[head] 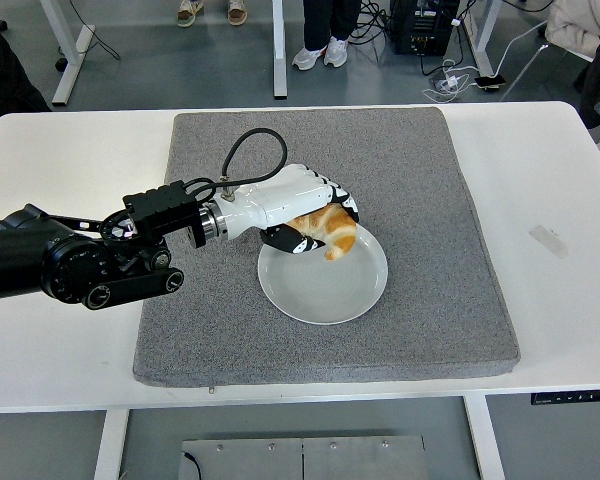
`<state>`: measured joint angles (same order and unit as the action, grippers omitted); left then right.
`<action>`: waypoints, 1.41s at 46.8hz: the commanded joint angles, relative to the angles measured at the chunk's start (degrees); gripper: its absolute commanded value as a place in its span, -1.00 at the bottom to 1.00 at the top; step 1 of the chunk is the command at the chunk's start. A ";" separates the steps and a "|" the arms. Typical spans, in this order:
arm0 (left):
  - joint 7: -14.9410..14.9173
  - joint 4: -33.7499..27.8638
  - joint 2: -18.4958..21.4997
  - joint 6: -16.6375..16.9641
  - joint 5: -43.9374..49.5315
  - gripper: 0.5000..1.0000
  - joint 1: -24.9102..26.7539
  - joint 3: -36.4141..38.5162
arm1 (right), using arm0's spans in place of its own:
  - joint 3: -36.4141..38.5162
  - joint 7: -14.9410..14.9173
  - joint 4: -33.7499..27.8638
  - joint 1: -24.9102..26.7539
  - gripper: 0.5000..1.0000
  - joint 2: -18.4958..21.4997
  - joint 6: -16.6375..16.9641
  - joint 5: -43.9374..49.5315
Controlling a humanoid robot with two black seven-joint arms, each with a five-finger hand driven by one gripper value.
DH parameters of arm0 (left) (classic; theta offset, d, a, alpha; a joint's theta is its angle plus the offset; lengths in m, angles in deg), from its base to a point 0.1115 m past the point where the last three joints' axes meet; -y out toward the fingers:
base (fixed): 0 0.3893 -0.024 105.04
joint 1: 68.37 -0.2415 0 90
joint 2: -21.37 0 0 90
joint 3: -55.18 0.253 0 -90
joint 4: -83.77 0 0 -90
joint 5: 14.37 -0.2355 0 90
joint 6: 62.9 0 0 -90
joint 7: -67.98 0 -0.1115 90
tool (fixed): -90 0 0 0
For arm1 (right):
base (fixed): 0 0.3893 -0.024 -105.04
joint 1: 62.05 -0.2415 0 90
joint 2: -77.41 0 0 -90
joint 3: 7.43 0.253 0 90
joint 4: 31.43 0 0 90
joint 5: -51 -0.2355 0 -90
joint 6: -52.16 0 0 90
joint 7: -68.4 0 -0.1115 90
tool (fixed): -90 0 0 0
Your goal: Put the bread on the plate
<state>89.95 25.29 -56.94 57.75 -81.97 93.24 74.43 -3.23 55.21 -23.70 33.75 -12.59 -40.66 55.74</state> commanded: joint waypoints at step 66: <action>3.51 4.34 -3.60 2.84 0.10 0.48 -4.55 4.74 | 0.01 0.01 0.00 0.00 1.00 0.00 0.00 0.00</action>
<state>92.78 30.44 -60.84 60.70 -81.86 88.33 79.12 -3.21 55.22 -23.70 33.75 -12.59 -40.68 55.74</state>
